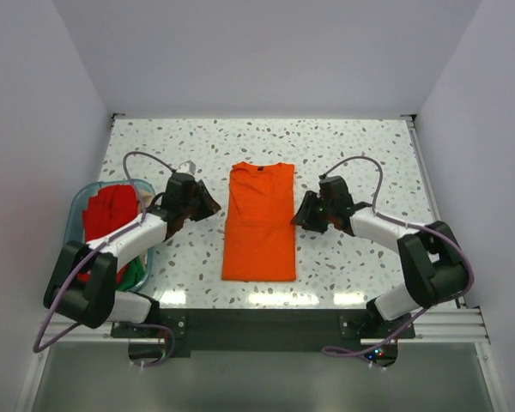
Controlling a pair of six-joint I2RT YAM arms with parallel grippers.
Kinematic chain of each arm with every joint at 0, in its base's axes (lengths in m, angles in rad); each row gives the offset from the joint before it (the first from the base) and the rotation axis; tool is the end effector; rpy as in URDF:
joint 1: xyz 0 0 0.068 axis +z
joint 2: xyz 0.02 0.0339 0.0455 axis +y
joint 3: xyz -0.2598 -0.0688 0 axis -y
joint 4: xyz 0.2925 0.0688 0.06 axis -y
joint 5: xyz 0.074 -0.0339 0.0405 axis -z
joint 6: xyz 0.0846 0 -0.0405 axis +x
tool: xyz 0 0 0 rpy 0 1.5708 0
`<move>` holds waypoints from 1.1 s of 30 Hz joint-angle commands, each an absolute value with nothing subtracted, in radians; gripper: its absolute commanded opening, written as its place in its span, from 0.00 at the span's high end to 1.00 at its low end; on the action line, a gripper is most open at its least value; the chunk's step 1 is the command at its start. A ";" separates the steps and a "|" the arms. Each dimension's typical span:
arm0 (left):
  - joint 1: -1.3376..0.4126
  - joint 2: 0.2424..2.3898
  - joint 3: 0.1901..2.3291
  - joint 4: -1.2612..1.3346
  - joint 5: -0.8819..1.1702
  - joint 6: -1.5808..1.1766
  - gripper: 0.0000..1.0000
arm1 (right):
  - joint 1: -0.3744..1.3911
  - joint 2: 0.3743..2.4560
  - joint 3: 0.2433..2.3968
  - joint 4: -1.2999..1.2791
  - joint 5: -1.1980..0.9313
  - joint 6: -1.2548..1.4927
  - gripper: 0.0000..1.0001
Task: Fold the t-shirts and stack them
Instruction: Fold the tshirt
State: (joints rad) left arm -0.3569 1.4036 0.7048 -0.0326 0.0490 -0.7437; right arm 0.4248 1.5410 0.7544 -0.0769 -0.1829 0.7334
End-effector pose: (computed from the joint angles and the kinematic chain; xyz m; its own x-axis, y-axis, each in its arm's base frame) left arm 0.3333 -0.1287 0.1216 -0.7200 -0.4532 -0.5256 -0.1417 0.8374 -0.5279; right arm 0.3248 0.1638 0.0890 -0.8579 0.3344 -0.3902 0.0825 0.8391 0.5377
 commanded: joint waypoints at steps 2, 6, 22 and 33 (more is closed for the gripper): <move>-0.367 1.269 0.615 -0.054 0.087 -0.739 0.66 | 0.429 1.401 0.689 -0.150 -0.213 0.704 0.52; -0.425 1.134 0.499 -0.077 0.098 -0.765 0.64 | 0.483 1.232 0.594 -0.182 -0.224 0.729 0.53; -0.626 0.873 0.308 -0.219 0.023 -0.917 0.62 | 0.732 1.032 0.347 -0.195 -0.112 0.894 0.64; -0.739 0.870 0.258 -0.232 -0.006 -1.014 0.55 | 0.744 0.970 0.319 -0.232 -0.106 0.936 0.64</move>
